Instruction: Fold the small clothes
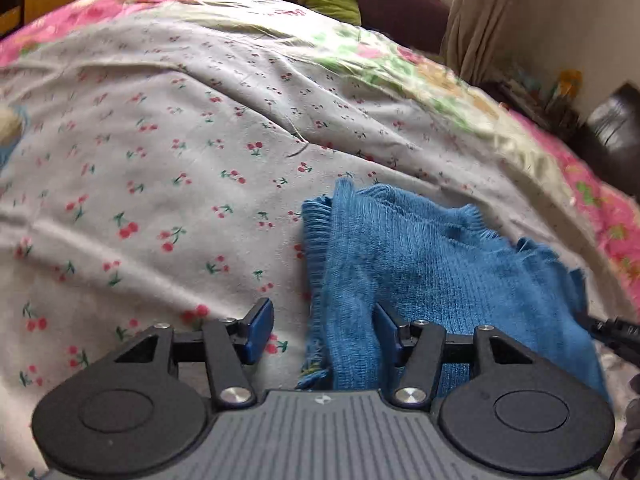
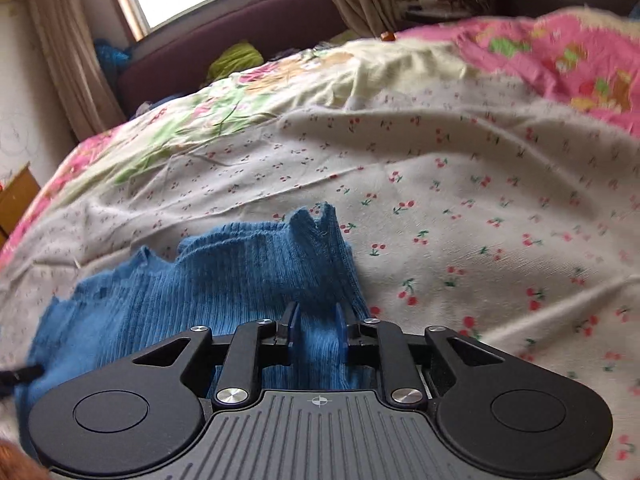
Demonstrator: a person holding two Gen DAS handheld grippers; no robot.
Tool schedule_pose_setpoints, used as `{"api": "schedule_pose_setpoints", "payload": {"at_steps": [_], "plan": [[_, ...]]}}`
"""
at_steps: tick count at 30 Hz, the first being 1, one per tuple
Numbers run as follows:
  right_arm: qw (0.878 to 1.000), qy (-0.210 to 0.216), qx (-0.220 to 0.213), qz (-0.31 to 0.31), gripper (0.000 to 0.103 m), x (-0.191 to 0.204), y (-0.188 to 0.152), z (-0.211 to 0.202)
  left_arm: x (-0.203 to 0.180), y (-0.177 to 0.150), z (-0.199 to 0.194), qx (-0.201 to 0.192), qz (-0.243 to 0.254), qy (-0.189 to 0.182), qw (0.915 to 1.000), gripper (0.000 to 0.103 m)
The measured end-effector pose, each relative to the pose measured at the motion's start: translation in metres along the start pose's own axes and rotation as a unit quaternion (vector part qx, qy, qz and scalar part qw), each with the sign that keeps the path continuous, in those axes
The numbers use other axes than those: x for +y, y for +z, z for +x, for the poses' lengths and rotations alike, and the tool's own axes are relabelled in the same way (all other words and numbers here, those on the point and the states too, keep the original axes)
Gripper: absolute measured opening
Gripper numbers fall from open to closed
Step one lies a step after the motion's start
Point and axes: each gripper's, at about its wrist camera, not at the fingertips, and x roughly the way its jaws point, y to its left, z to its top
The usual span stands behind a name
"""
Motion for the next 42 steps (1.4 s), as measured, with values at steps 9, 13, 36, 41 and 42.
{"api": "schedule_pose_setpoints", "payload": {"at_steps": [9,13,36,41,42], "plan": [[0.999,0.015,0.003,-0.033,0.024,0.016,-0.031,-0.028,-0.033,-0.013,-0.049,-0.057,0.055,-0.009,0.9969,0.066],[1.000,-0.008,0.013,-0.022,0.023,0.004,-0.037,-0.021,-0.046,-0.029,-0.028,-0.015,0.085,0.001,0.9962,0.066],[1.000,-0.021,-0.018,0.009,0.031,-0.018,-0.065,-0.074,-0.031,-0.064,-0.046,0.008,0.055,0.058,0.9968,0.073],[0.999,-0.036,0.030,-0.009,0.032,-0.012,-0.076,-0.055,-0.023,-0.072,-0.045,0.015,0.040,0.066,0.9969,0.073],[0.999,-0.034,0.033,0.001,0.032,-0.015,-0.077,-0.055,-0.025,-0.072,-0.044,0.015,0.045,0.069,0.9965,0.073]]}}
